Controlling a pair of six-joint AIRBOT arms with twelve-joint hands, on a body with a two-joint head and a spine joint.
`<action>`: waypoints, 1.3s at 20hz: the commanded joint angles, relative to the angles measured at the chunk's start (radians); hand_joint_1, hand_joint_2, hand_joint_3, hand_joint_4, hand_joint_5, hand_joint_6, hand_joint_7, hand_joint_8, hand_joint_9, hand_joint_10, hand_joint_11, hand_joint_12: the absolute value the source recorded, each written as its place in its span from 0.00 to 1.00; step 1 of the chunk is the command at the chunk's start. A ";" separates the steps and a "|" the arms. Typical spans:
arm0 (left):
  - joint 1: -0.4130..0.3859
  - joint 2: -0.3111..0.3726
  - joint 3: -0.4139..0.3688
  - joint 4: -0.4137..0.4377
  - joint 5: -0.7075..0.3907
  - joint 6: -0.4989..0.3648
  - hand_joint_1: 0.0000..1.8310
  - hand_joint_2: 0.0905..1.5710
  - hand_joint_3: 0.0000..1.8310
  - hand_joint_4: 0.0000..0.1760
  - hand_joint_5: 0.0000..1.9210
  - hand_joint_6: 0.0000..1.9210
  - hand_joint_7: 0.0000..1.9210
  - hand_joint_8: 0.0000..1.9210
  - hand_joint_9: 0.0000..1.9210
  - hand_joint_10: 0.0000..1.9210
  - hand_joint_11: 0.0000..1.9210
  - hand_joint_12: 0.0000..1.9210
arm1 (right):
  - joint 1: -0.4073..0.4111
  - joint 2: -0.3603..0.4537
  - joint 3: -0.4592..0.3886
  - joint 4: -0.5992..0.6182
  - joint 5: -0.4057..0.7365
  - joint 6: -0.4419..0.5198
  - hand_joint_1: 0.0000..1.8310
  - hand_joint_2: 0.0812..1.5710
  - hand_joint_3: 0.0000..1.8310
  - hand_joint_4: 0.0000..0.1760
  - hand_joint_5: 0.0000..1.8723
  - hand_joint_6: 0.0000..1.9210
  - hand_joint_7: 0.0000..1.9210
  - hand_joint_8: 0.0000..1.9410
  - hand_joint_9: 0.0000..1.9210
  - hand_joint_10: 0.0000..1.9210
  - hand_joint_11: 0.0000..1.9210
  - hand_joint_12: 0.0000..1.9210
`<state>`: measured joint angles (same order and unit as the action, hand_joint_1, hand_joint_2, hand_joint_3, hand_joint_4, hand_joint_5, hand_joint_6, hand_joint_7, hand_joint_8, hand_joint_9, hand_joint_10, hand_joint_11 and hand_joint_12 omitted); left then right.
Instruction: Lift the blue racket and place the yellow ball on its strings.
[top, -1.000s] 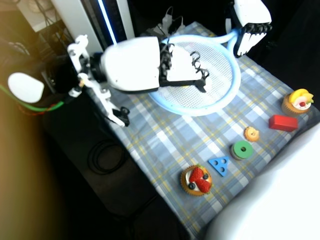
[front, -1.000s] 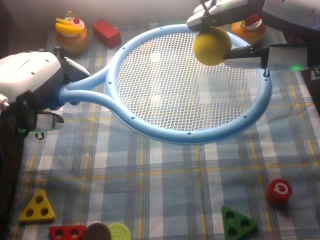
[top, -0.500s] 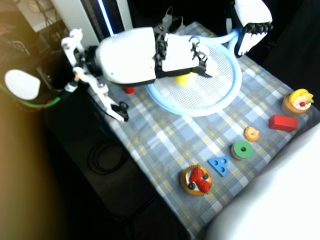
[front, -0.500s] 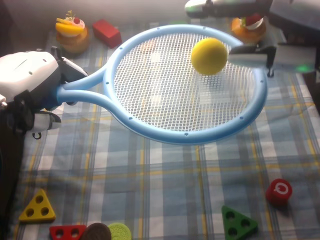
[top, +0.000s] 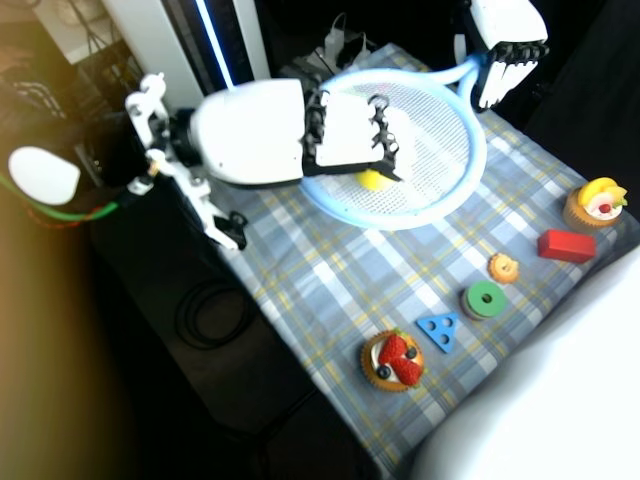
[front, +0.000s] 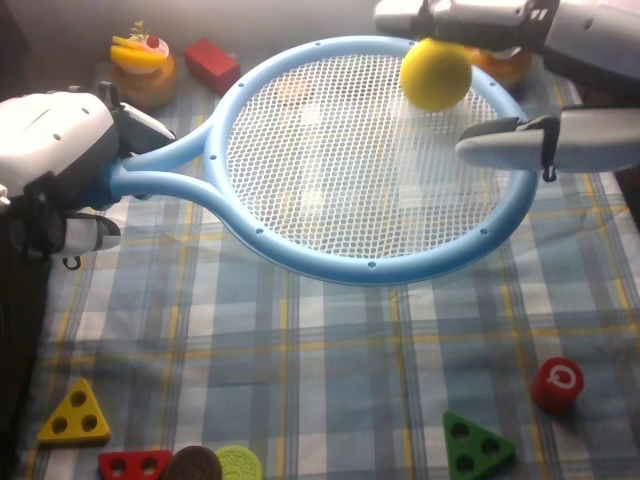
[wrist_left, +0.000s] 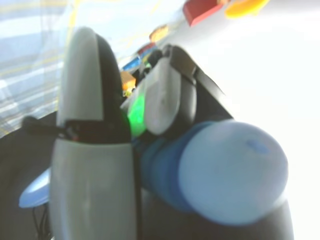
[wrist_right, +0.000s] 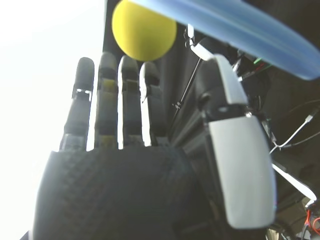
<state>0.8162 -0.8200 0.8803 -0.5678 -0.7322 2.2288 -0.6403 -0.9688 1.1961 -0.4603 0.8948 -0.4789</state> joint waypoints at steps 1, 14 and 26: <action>-0.013 0.004 -0.001 0.020 -0.111 0.006 0.98 0.72 0.00 1.00 0.46 1.00 0.64 1.00 0.81 1.00 0.84 1.00 | 0.011 0.007 -0.004 0.060 0.135 0.001 0.20 0.77 0.00 0.20 0.05 0.00 0.06 0.00 0.04 0.00 0.00 0.12; -0.013 -0.002 0.016 -0.004 -0.080 0.037 0.97 0.72 0.00 1.00 0.47 1.00 0.66 1.00 0.82 1.00 0.85 1.00 | -0.109 0.101 -0.077 0.275 0.329 -0.121 0.06 0.74 0.01 0.86 0.00 0.00 0.01 0.00 0.00 0.00 0.00 0.00; -0.029 -0.066 0.076 0.002 0.009 0.055 0.89 0.75 0.00 0.99 0.40 1.00 0.61 1.00 0.79 1.00 0.82 1.00 | -0.147 0.088 -0.068 0.303 0.347 -0.121 0.03 0.75 0.00 0.82 0.00 0.00 0.02 0.00 0.00 0.00 0.00 0.00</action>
<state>0.8017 -0.8867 0.9520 -0.5850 -0.6270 2.2856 -0.7937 -0.8791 1.1240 -0.1921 1.1179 -0.6025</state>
